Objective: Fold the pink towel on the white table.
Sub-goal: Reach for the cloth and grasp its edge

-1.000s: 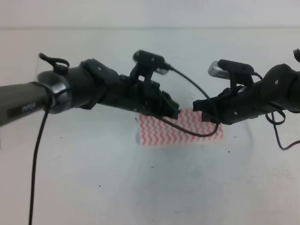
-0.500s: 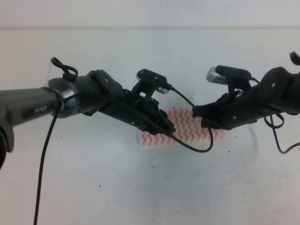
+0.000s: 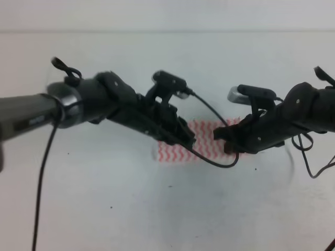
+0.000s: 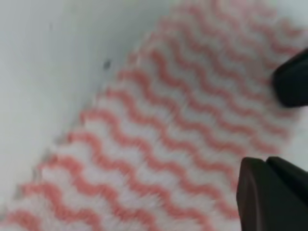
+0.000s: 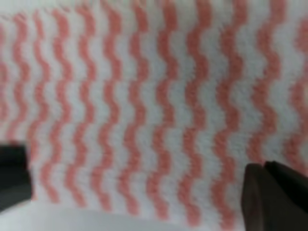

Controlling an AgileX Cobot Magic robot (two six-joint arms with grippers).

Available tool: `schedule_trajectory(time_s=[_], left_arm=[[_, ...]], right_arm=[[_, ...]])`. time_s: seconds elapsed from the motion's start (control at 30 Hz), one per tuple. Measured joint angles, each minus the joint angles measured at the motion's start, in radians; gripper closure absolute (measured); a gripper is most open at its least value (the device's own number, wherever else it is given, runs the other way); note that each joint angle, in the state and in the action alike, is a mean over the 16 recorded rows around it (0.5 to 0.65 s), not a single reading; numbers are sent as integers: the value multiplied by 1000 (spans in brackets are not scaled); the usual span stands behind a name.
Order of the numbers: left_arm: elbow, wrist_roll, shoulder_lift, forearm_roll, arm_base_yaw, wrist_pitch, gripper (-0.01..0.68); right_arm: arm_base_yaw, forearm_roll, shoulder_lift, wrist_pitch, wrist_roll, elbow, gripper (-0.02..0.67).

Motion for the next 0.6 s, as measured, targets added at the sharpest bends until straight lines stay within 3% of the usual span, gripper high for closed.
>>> schedule_trajectory(time_s=[0.6], left_arm=[[1,-51,38,64,13,88,678]], right_arm=[[-10,-132,-45,28,109,-1,667]])
